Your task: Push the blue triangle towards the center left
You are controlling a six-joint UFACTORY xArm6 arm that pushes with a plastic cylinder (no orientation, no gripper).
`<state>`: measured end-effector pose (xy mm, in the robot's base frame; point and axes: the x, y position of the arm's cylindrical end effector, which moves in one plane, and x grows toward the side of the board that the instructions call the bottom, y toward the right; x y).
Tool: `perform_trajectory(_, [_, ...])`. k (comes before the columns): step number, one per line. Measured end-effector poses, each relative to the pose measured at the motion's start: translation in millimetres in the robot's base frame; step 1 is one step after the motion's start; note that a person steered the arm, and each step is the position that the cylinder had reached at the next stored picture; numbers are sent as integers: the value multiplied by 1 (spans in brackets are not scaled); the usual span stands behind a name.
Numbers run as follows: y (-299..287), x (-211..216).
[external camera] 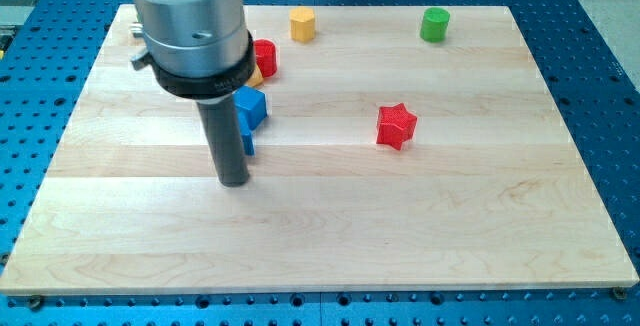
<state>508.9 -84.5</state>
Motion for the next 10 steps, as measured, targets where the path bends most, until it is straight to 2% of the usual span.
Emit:
perform_trajectory(1, [30,3])
perform_trajectory(2, [46,-20])
perform_trajectory(3, [43,-51])
perform_trajectory(8, [24,-59])
perform_trajectory(9, [4,-57])
perform_trajectory(10, [-69,-57])
